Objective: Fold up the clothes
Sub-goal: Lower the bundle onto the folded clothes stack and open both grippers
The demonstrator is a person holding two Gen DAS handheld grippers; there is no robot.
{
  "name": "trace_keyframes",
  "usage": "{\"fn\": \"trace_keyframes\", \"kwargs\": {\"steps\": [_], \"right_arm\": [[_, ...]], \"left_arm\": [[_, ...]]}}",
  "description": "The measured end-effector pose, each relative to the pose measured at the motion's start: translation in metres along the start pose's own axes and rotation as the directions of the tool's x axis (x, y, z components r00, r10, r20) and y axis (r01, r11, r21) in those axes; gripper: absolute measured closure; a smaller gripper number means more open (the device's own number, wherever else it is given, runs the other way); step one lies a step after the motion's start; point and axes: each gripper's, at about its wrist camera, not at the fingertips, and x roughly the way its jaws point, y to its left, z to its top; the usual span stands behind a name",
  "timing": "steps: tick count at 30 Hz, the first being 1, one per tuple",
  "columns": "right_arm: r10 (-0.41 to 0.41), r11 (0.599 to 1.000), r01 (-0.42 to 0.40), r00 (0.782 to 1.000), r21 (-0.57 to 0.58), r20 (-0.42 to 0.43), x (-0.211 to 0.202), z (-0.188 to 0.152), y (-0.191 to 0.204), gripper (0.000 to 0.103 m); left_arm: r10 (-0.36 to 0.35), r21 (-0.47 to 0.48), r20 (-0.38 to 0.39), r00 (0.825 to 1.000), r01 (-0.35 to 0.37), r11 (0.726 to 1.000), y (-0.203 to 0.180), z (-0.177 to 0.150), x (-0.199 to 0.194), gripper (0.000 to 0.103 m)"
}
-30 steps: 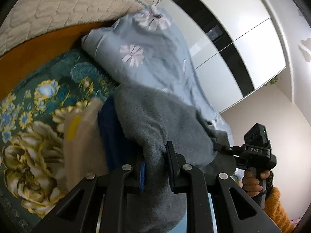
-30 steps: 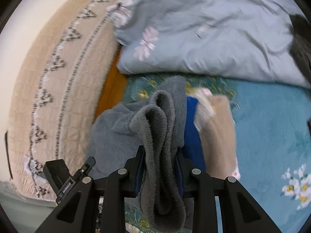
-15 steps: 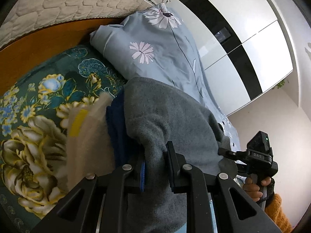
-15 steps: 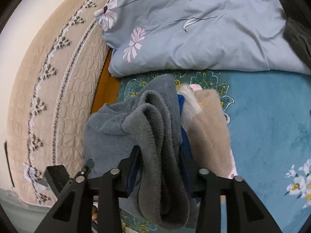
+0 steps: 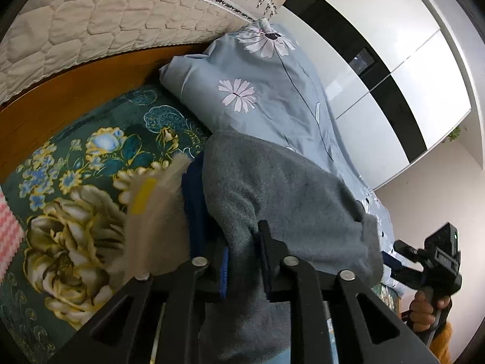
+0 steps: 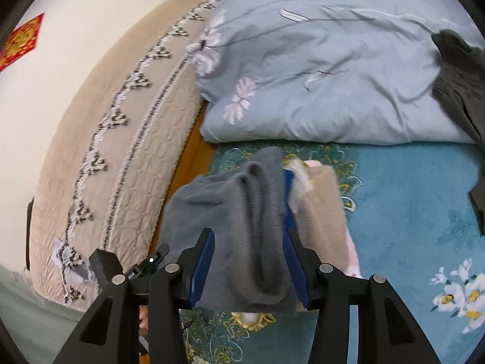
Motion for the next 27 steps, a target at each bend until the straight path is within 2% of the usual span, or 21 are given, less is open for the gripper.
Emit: {"fn": "trace_keyframes", "kwargs": {"steps": [5, 9, 11, 13, 16, 18, 21, 27], "right_arm": [[0.058, 0.991, -0.058, 0.998, -0.119, -0.006, -0.004, -0.012, 0.033, 0.052], [0.016, 0.984, -0.023, 0.999, -0.176, -0.043, 0.013, -0.019, 0.039, 0.052], [0.002, 0.982, -0.014, 0.998, -0.186, -0.065, 0.021, -0.023, 0.038, 0.052], [0.024, 0.985, -0.038, 0.996, -0.167, -0.083, 0.025, -0.028, 0.032, 0.052], [0.037, 0.983, -0.056, 0.993, -0.175, -0.112, 0.035, -0.037, 0.028, 0.052], [0.003, 0.985, -0.023, 0.993, -0.171, -0.118, 0.043, -0.038, 0.024, 0.054], [-0.062, 0.986, 0.041, 0.991, -0.161, -0.122, 0.055, -0.037, 0.015, 0.054], [-0.081, 0.99, 0.064, 0.987, -0.122, -0.139, 0.066, -0.029, 0.005, 0.054]], "left_arm": [[0.052, 0.08, 0.059, 0.997, -0.057, 0.995, -0.028, 0.018, -0.021, 0.08], [0.028, 0.261, -0.041, 0.999, -0.017, 0.965, -0.065, 0.003, -0.011, 0.079], [0.072, 0.344, -0.071, 0.995, -0.043, 0.938, -0.075, -0.011, -0.001, 0.079], [0.136, 0.392, -0.081, 0.987, -0.094, 0.915, -0.074, -0.024, 0.009, 0.079], [0.145, 0.363, -0.099, 0.985, -0.1, 0.927, -0.06, -0.027, 0.014, 0.079], [0.125, 0.343, -0.104, 0.987, -0.082, 0.936, -0.055, -0.025, 0.015, 0.079], [0.12, 0.347, -0.113, 0.986, -0.074, 0.935, -0.056, -0.025, 0.02, 0.079], [0.115, 0.328, -0.122, 0.986, -0.069, 0.942, -0.05, -0.028, 0.029, 0.079]]}}
